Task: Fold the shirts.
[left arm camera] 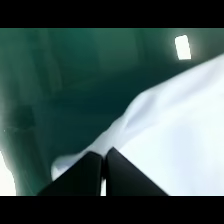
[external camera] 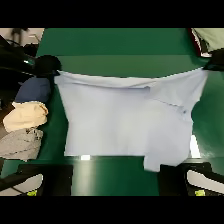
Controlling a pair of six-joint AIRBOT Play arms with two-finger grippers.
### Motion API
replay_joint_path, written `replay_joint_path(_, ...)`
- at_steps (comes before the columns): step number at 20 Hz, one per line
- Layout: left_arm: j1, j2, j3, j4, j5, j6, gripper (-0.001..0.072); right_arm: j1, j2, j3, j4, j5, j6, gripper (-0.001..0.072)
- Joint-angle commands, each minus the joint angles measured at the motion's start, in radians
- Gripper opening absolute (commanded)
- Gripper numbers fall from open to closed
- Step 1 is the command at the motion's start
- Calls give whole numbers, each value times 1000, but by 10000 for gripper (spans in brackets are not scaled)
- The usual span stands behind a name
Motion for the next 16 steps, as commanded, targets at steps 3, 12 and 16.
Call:
replay_joint_path(3,1,-169,-31,-1,328,45,22,43,-132,-126,-2,-387,34,9)
replay_joint_path(12,1,-216,-32,17,395,214,22,63,-128,-263,-91,-561,30,9)
replay_joint_path(16,0,-224,-40,106,184,265,22,104,-33,-460,-159,-551,29,9)
